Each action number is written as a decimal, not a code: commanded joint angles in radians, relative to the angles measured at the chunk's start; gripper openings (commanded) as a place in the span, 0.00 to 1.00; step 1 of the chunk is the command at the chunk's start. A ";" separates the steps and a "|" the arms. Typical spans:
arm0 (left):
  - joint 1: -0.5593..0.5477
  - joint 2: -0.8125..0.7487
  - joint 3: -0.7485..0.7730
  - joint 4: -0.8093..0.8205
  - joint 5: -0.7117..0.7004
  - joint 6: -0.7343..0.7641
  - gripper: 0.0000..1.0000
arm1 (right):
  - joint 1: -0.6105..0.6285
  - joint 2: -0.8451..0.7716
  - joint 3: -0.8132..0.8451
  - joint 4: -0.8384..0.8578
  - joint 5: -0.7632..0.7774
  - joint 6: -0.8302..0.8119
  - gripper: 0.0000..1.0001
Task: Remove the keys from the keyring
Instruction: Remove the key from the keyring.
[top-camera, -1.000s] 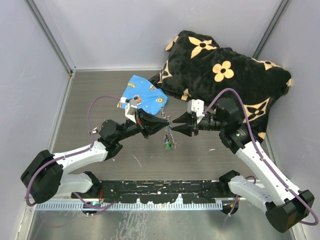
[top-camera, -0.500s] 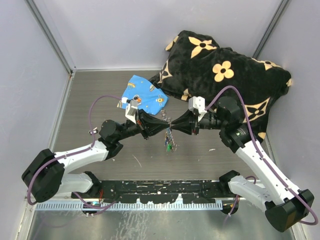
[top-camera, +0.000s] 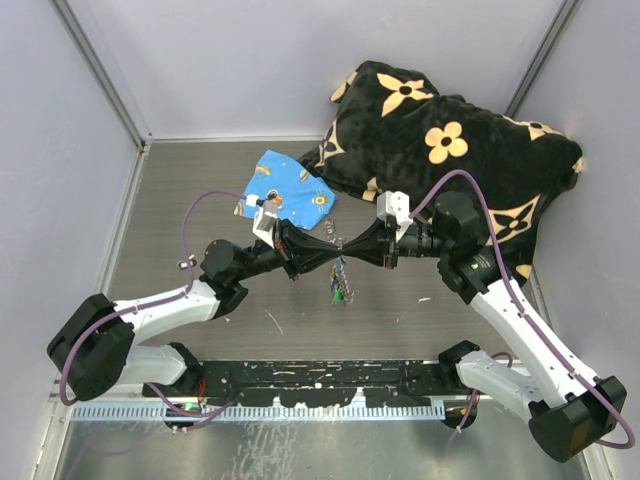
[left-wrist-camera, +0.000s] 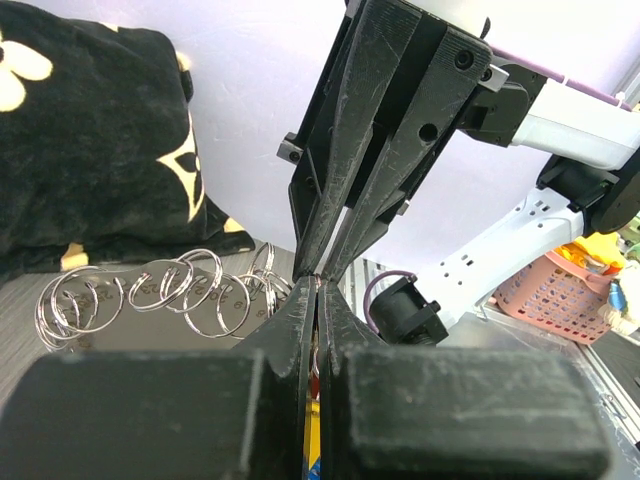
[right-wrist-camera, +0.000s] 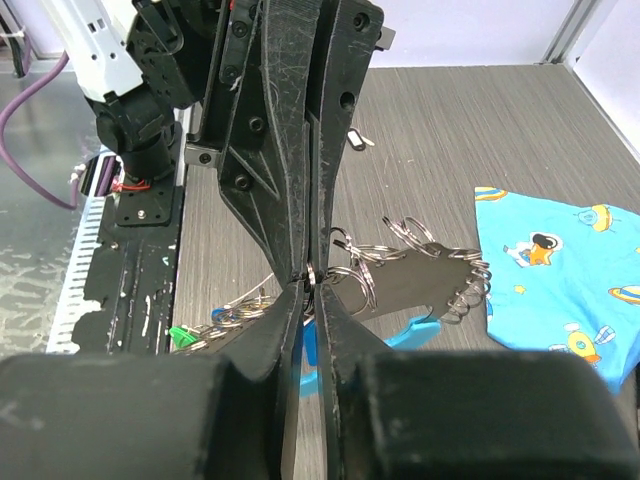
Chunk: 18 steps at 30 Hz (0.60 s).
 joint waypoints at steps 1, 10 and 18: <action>0.004 -0.017 0.047 0.133 -0.009 -0.010 0.00 | 0.002 -0.004 0.034 0.005 -0.024 -0.025 0.17; 0.004 -0.022 0.046 0.140 -0.012 -0.019 0.00 | 0.001 -0.009 0.042 -0.017 -0.016 -0.041 0.15; 0.005 -0.005 0.053 0.160 -0.002 -0.037 0.00 | 0.003 -0.003 0.042 0.019 -0.032 0.002 0.11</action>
